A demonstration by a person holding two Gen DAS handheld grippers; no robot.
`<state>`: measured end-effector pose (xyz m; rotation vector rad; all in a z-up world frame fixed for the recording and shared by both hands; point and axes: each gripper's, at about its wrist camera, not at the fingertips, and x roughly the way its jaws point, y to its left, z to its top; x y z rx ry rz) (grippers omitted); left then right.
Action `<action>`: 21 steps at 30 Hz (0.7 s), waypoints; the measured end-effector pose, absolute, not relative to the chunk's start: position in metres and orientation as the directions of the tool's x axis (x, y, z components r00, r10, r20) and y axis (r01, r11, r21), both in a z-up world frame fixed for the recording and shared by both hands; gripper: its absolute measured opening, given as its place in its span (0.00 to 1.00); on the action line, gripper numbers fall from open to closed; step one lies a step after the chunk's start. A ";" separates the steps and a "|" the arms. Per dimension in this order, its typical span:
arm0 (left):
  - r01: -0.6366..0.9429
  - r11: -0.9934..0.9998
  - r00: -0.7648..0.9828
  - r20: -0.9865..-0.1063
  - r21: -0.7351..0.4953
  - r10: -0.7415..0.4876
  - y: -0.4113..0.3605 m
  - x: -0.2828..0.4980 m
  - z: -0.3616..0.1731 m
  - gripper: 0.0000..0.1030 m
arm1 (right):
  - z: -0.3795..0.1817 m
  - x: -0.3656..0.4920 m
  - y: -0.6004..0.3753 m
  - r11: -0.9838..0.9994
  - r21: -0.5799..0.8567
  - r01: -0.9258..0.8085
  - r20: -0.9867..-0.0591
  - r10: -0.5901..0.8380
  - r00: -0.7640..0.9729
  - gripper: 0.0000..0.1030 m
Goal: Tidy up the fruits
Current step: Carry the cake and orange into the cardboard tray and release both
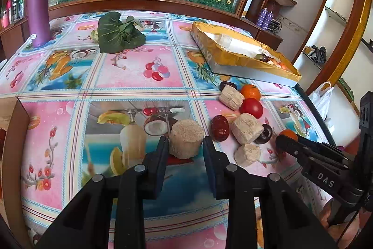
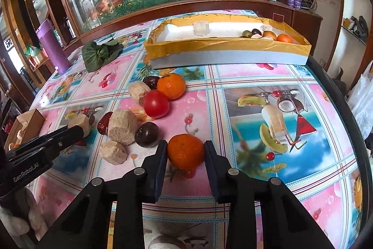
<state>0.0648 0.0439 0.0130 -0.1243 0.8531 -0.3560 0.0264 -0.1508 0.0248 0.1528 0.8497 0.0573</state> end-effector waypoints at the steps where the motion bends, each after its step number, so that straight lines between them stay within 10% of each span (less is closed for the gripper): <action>1: 0.255 0.933 0.600 -0.714 -0.255 -0.360 0.044 0.064 0.014 0.28 | 0.025 0.026 -0.151 0.988 0.155 0.016 -0.743 0.106 0.660 0.32; 21: 0.191 0.938 0.793 -0.518 -0.290 -0.321 0.168 -0.060 0.107 0.28 | 0.113 -0.056 -0.065 0.980 0.110 -0.164 -0.636 0.196 0.746 0.33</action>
